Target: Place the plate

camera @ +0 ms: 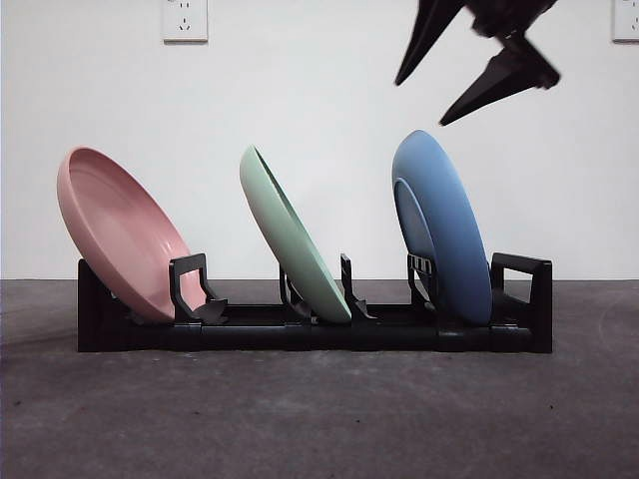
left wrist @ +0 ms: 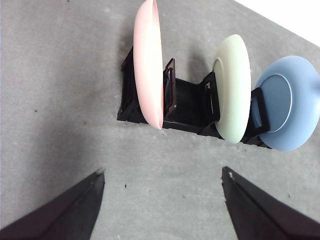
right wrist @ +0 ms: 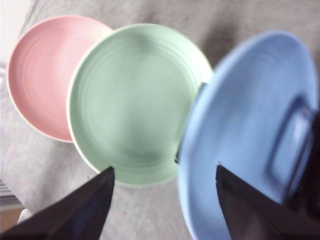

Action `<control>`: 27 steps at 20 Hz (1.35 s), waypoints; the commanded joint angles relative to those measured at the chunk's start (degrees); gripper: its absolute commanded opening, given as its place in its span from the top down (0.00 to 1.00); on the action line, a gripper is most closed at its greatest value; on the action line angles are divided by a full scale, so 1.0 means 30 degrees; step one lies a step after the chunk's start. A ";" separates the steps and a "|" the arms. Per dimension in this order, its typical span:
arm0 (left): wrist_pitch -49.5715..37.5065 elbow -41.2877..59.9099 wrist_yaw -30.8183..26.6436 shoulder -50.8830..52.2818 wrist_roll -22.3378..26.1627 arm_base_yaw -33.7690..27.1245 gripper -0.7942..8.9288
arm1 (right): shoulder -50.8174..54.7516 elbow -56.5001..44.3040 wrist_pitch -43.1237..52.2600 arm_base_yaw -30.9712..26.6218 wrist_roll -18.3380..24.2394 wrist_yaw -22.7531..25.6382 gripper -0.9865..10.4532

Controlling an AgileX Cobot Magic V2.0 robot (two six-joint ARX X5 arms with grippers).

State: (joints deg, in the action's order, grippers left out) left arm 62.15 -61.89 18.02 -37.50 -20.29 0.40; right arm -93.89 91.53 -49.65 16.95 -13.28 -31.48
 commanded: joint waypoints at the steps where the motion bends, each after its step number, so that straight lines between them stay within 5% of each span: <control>1: -0.0146 -0.0459 0.0066 -0.0102 0.0277 0.0000 0.53 | -0.0969 0.0627 0.0146 0.0335 0.0233 0.0095 0.64; 9: -0.0138 -0.0459 0.0066 -0.0102 0.0277 -0.0007 0.53 | -0.1654 0.0641 -0.0029 0.0576 0.0605 0.1158 0.89; 20: -0.0138 -0.0459 0.0066 -0.0102 0.0284 0.0000 0.53 | -0.0080 0.2244 -0.2076 0.0415 0.0787 -0.0831 0.90; 27: -0.0146 -0.0459 0.0066 -0.0102 0.0291 -0.0007 0.53 | 0.4459 0.2514 -0.3869 0.0976 0.3956 -0.1851 0.90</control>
State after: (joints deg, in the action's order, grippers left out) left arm 62.15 -61.89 18.02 -37.50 -20.29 0.40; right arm -80.03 98.17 -61.76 19.55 -4.14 -36.86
